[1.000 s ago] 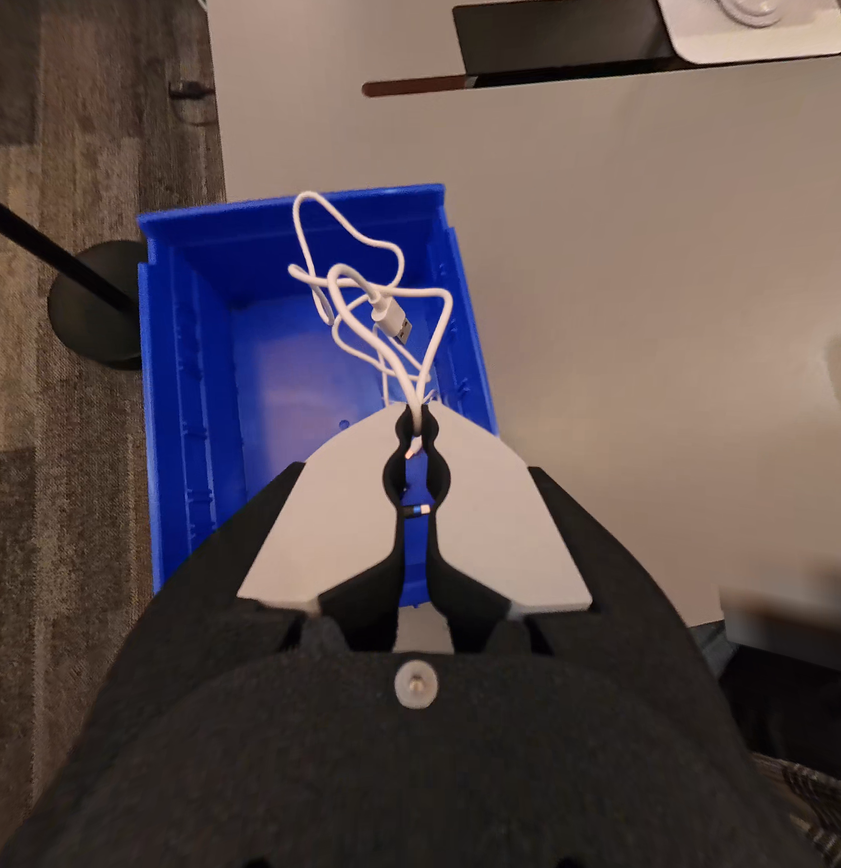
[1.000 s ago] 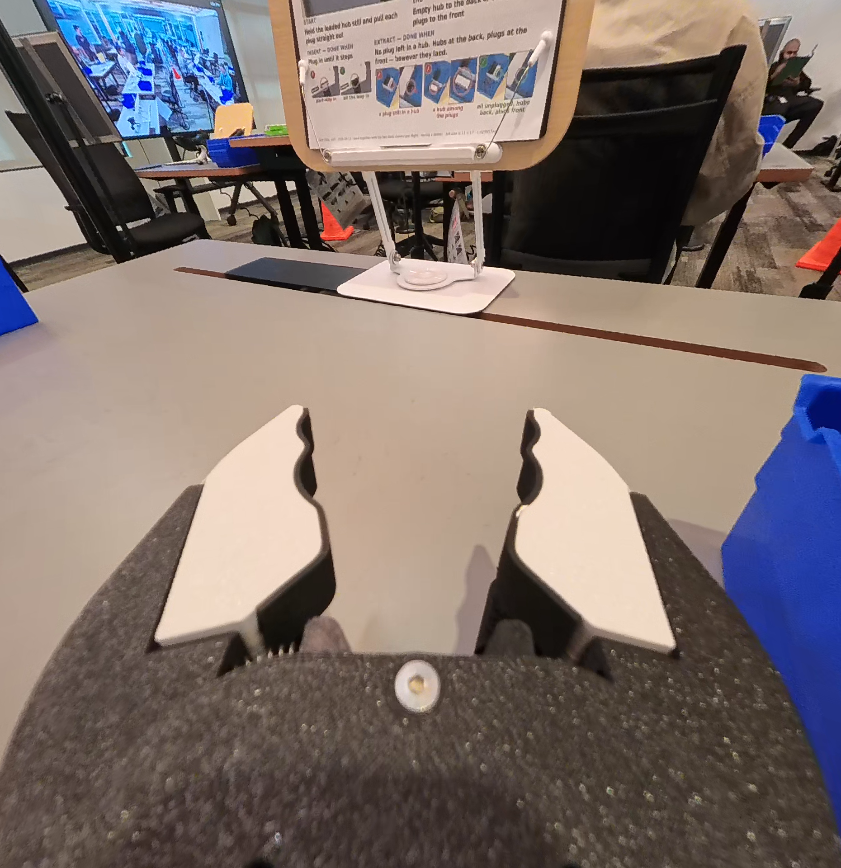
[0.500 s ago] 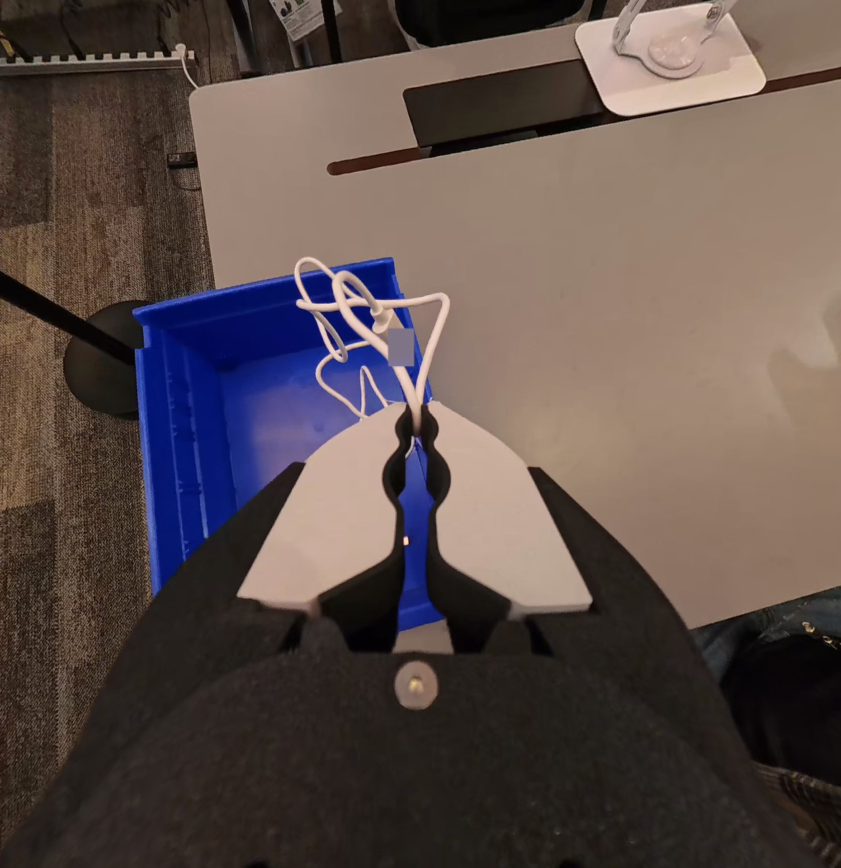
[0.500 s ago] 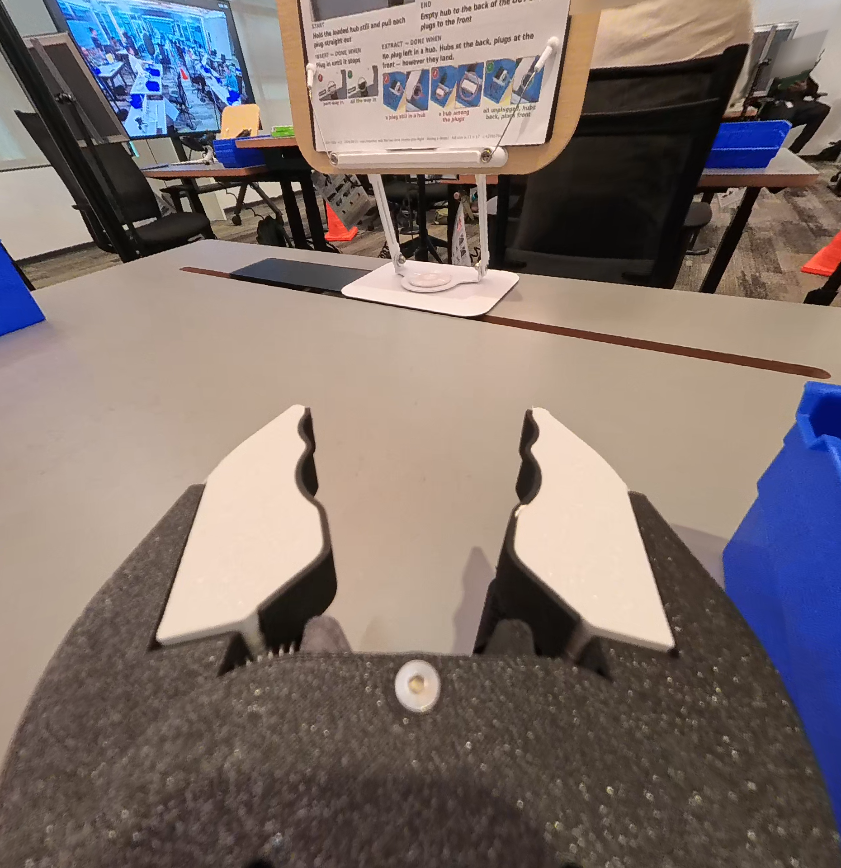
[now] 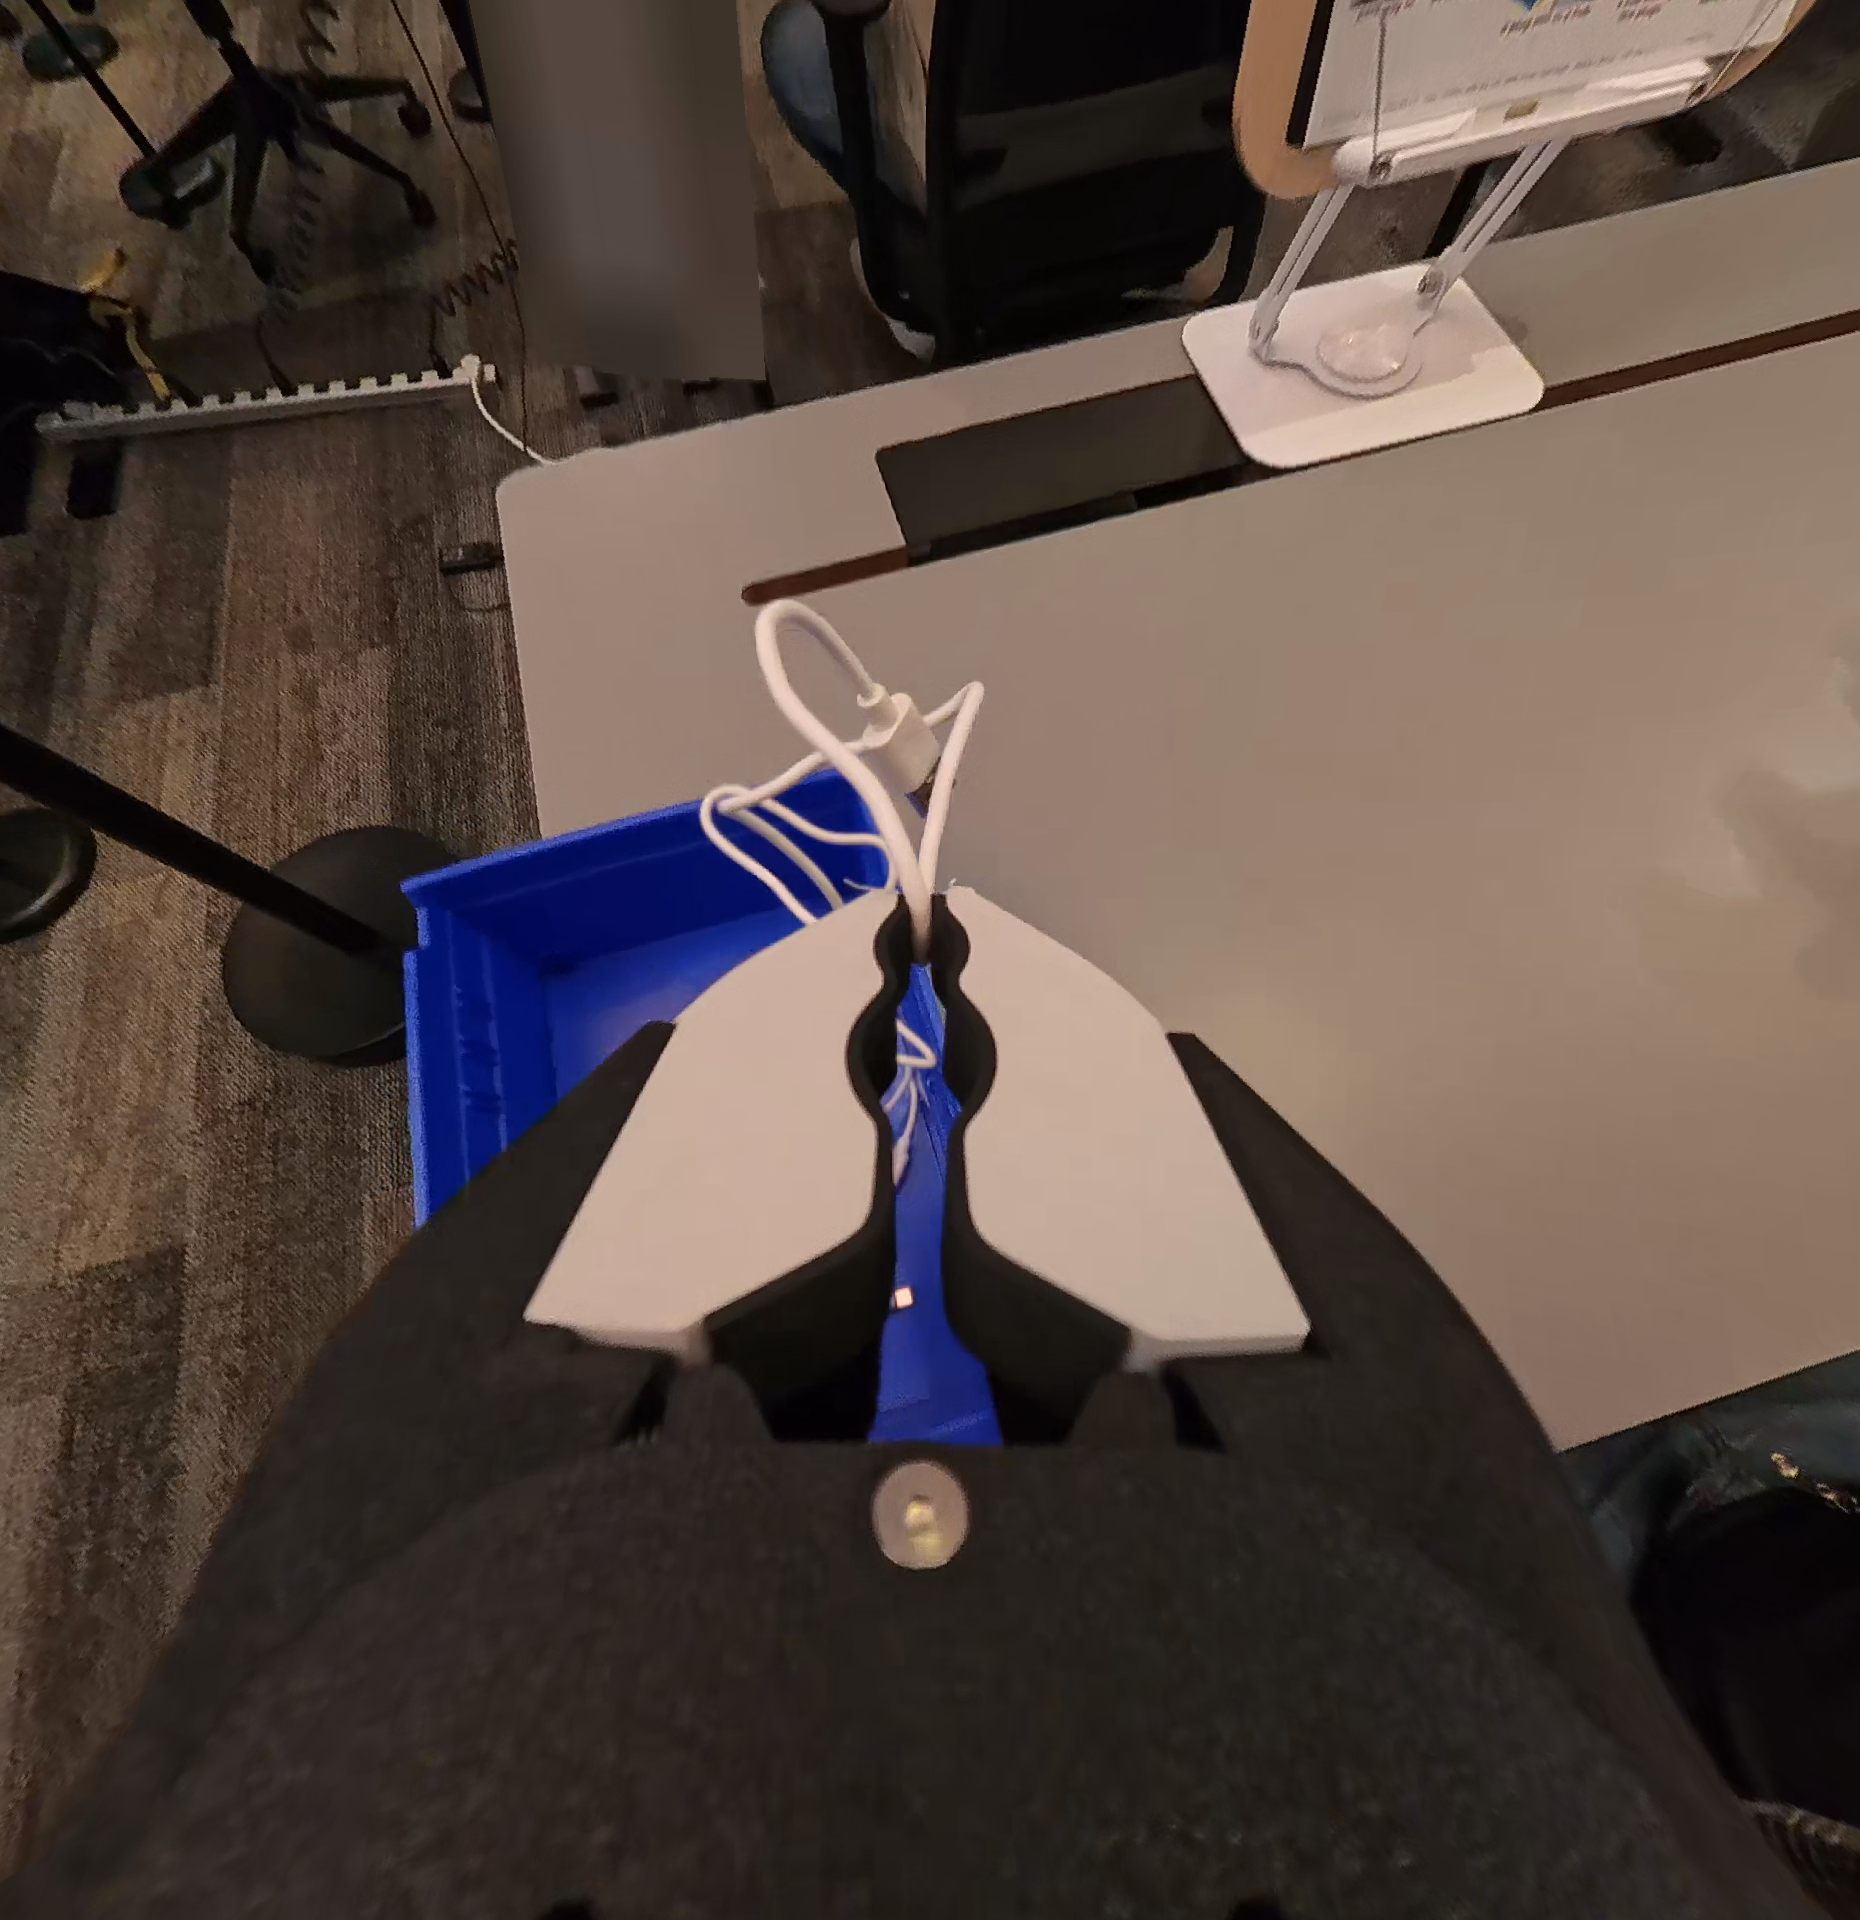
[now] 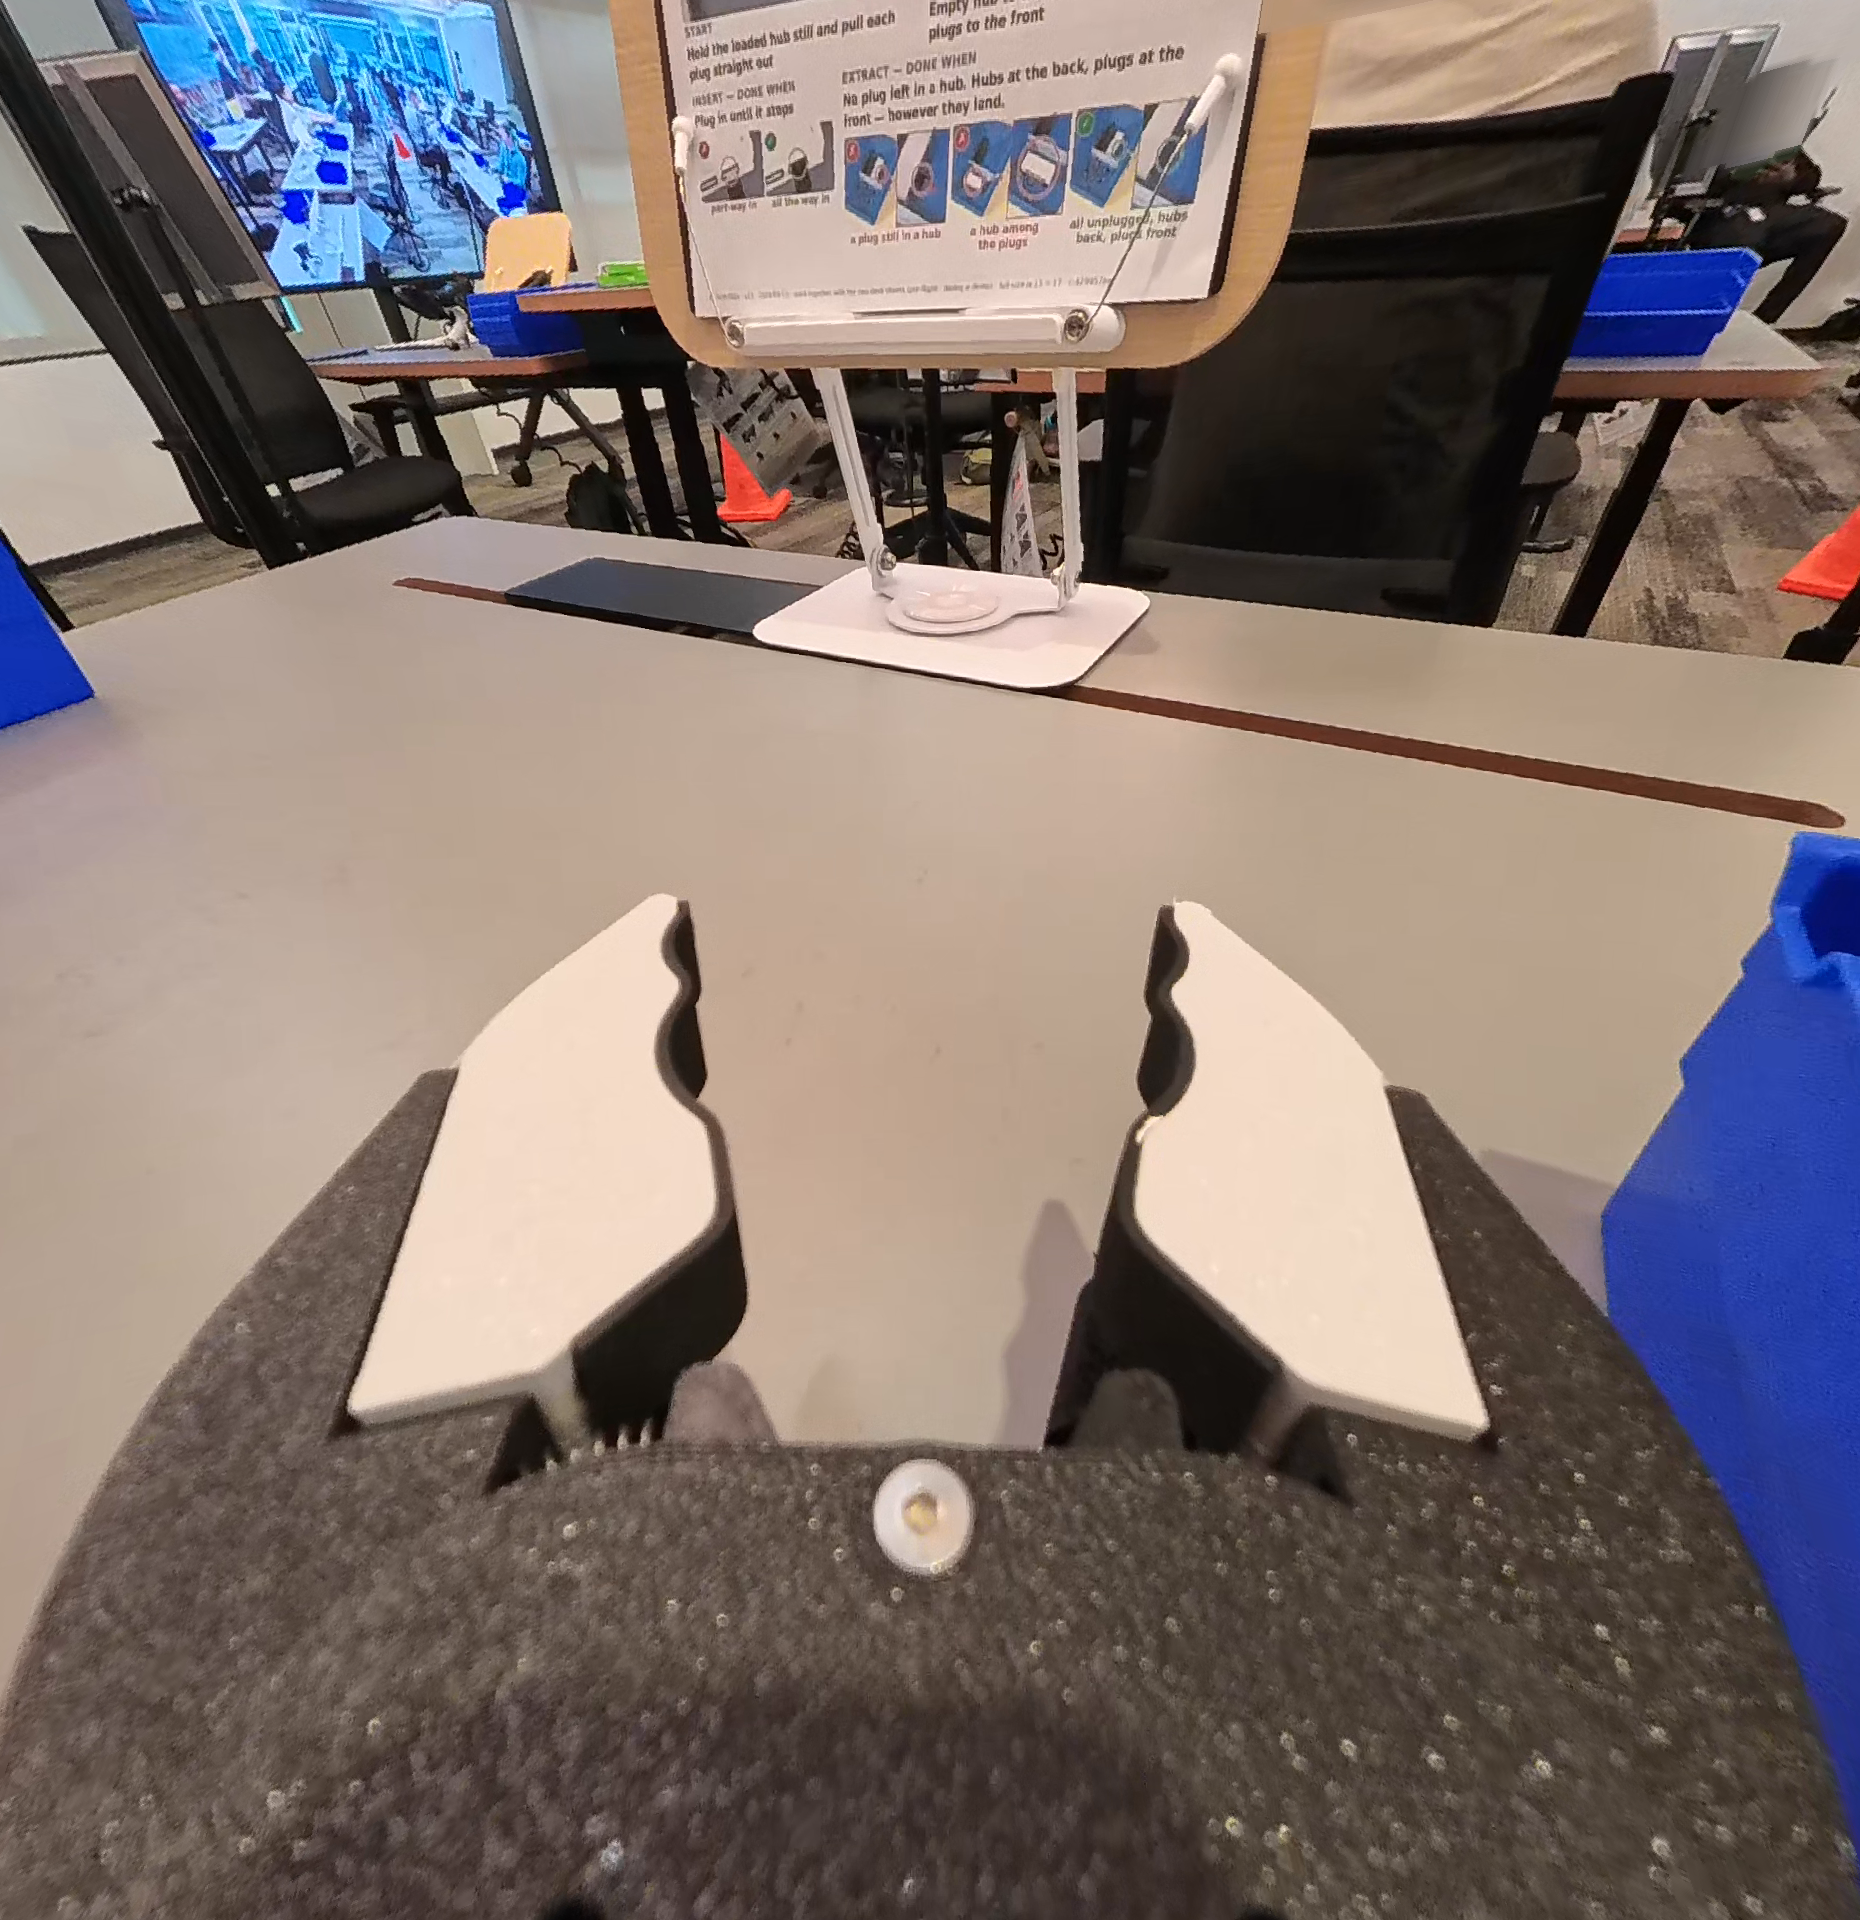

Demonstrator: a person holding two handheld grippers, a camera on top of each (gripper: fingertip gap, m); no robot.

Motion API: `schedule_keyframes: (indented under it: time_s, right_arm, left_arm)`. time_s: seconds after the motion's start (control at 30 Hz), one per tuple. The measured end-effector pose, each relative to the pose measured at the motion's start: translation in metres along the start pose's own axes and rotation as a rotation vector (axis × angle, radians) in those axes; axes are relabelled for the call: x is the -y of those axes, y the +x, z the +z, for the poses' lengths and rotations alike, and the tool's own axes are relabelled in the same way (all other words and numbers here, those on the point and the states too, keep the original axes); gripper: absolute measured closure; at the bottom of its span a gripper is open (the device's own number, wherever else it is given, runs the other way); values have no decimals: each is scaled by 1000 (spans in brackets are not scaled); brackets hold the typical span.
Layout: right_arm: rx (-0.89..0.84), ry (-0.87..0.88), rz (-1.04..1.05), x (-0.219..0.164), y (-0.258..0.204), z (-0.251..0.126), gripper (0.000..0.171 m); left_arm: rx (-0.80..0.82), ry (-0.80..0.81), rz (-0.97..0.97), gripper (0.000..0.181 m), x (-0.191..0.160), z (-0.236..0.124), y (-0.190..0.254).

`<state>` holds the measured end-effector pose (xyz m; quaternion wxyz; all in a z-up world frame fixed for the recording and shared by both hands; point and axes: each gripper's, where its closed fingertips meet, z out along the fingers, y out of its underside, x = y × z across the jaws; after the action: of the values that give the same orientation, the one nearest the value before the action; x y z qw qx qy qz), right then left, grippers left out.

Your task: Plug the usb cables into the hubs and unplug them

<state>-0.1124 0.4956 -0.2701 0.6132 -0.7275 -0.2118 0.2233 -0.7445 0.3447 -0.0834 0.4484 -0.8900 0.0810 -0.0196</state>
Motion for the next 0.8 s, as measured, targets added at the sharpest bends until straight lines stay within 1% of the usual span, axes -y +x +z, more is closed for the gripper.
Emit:
schedule_keyframes:
  time_s: [0.43, 0.8]
  right_arm:
    - [8, -5, 0, -1, -1, 1, 90]
    - [14, -16, -2, -3, -2, 2, 90]
  left_arm:
    - [35, 120, 93, 179, 71, -34, 22]
    - [41, 193, 191, 179, 137, -60, 58]
